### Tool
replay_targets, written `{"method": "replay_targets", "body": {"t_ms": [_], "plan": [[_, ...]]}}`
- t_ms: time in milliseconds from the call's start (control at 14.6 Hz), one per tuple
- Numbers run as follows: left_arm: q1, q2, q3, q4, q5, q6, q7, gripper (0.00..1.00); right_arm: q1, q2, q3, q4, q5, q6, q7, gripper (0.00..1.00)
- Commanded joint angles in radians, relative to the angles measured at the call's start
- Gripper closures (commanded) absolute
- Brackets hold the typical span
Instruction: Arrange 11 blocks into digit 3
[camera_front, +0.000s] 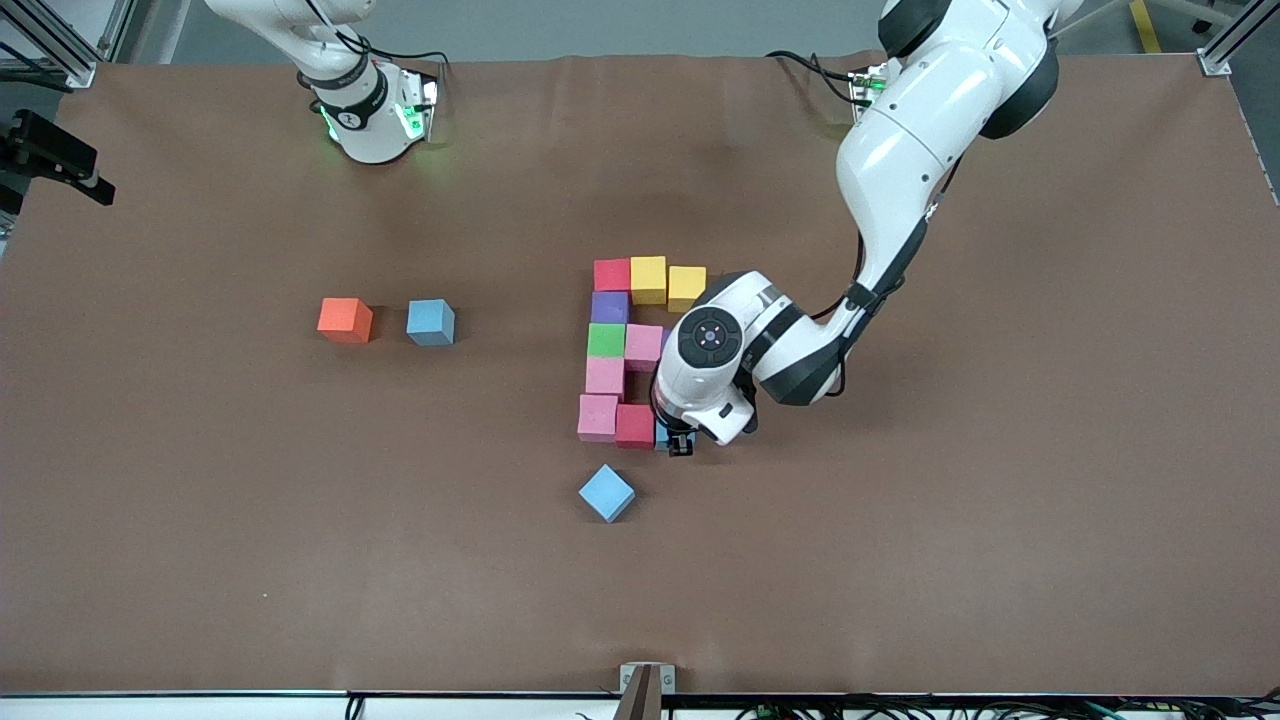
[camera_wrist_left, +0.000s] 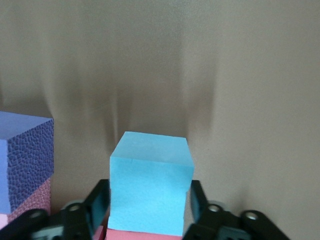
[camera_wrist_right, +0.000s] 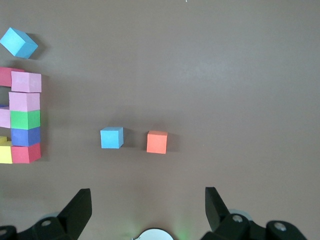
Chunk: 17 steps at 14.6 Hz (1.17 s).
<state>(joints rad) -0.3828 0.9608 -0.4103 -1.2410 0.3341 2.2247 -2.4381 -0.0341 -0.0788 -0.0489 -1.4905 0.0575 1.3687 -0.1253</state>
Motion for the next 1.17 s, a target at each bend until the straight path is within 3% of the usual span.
{"method": "replay_targets", "body": {"t_ms": [0, 687, 1099], "plan": [[-0.005, -0.01, 0.01, -0.002, -0.02, 0.0, 0.004, 0.0, -0.021, -0.007, 0.015, -0.004, -0.002, -0.016, 0.009, 0.0], [0.013, -0.114, 0.001, -0.015, -0.02, -0.095, 0.02, 0.0, -0.018, -0.01, 0.015, 0.003, -0.042, -0.042, 0.024, 0.0], [0.14, -0.249, -0.027, -0.115, -0.024, -0.123, 0.42, 0.0, -0.021, -0.01, 0.014, 0.003, -0.042, -0.054, 0.023, 0.0]]}}
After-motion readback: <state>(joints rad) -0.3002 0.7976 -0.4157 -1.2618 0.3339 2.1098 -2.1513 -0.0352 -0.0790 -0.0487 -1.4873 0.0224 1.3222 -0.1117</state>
